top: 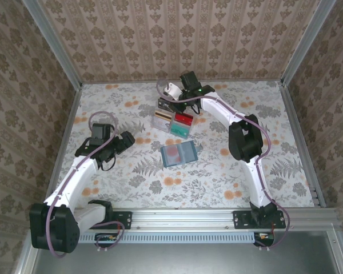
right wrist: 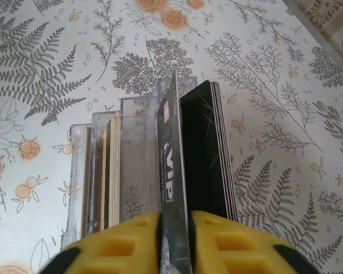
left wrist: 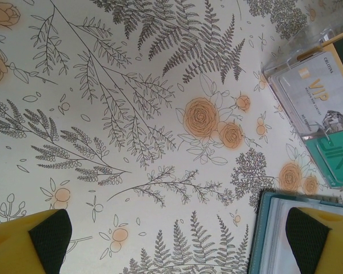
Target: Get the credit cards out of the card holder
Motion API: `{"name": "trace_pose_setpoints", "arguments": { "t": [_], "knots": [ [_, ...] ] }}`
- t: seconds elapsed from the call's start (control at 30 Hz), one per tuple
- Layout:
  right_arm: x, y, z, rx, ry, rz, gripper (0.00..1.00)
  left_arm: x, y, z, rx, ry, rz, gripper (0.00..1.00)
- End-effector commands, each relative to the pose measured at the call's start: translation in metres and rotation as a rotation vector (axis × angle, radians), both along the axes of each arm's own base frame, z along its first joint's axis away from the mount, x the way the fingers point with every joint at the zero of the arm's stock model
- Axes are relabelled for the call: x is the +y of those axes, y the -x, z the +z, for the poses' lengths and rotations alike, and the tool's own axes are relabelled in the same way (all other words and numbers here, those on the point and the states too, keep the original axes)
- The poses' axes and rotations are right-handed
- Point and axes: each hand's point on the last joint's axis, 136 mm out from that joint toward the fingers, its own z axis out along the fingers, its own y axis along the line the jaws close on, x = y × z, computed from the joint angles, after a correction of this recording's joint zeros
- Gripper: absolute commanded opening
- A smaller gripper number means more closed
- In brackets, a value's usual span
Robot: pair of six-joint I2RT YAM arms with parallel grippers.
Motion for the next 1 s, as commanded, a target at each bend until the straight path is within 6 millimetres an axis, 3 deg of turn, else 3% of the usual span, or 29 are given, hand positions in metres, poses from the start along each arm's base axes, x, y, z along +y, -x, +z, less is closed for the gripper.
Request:
{"name": "trace_pose_setpoints", "arguments": {
  "t": [0.0, 0.23, 0.43, 0.67, 0.83, 0.97],
  "knots": [
    [0.000, -0.003, 0.038, -0.037, -0.054, -0.043, 0.31, 0.000, 0.000, 0.002, -0.006, 0.008, -0.009, 1.00],
    [-0.009, 0.006, 0.086, -0.052, -0.140, -0.139, 0.38, -0.002, 0.000, 0.005, -0.009, 0.020, -0.022, 1.00],
    [-0.024, 0.039, 0.099, 0.064, -0.228, -0.291, 0.52, -0.006, 0.002, 0.006, -0.017, 0.045, -0.034, 1.00],
    [-0.039, 0.103, 0.078, 0.146, -0.223, -0.503, 0.55, -0.013, 0.004, 0.005, -0.021, 0.069, -0.062, 1.00],
    [-0.033, 0.167, 0.037, 0.291, -0.148, -0.531, 0.66, -0.015, 0.007, -0.001, -0.014, 0.071, -0.077, 1.00],
    [-0.029, 0.200, -0.001, 0.356, -0.086, -0.569, 0.78, -0.017, 0.007, -0.004, -0.011, 0.076, -0.082, 1.00]
  ]
}}
